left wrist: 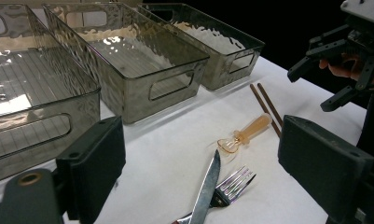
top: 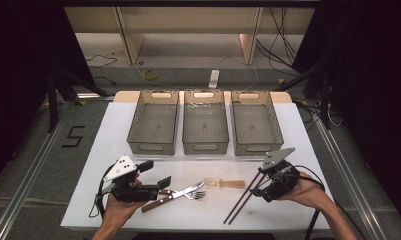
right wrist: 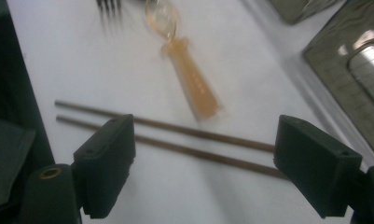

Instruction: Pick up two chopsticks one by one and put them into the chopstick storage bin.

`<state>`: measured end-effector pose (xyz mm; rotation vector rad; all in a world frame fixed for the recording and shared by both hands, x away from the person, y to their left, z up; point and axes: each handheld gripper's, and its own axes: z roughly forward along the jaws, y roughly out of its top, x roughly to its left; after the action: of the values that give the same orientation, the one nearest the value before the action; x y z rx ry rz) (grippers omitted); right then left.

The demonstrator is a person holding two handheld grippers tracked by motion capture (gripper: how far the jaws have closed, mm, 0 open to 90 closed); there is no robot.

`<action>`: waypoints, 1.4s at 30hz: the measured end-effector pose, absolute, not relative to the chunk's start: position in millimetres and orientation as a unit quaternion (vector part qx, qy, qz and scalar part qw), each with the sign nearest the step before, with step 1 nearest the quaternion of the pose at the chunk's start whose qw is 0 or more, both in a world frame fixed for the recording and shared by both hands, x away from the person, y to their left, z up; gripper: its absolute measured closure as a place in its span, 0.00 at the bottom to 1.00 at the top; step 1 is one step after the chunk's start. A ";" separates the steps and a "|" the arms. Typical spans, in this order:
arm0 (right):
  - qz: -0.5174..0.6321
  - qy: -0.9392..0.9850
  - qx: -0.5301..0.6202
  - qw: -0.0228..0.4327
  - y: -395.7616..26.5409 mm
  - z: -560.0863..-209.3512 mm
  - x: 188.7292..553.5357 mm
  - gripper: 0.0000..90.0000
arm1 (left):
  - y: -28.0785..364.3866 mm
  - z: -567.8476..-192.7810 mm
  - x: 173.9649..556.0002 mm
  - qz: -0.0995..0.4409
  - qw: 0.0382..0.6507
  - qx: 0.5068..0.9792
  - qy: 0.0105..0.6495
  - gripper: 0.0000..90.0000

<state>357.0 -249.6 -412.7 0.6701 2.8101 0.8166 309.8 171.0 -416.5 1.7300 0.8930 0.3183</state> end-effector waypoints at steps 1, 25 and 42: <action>0.259 0.940 0.214 0.063 -248.3 -412.9 358.6 0.25 | 171.0 -416.4 309.7 0.135 0.552 0.731 0.377 0.16; 0.127 0.981 0.138 0.043 -232.2 -443.4 384.8 0.40 | 170.8 -416.4 310.2 0.133 0.554 0.728 0.380 0.16; 0.094 0.988 0.114 0.038 -226.8 -450.2 391.0 0.45 | 170.7 -416.3 310.0 0.134 0.553 0.730 0.378 0.16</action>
<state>391.0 -226.8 -450.2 0.3499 3.0327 0.2894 310.0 170.7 -416.3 1.7264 0.8944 0.3166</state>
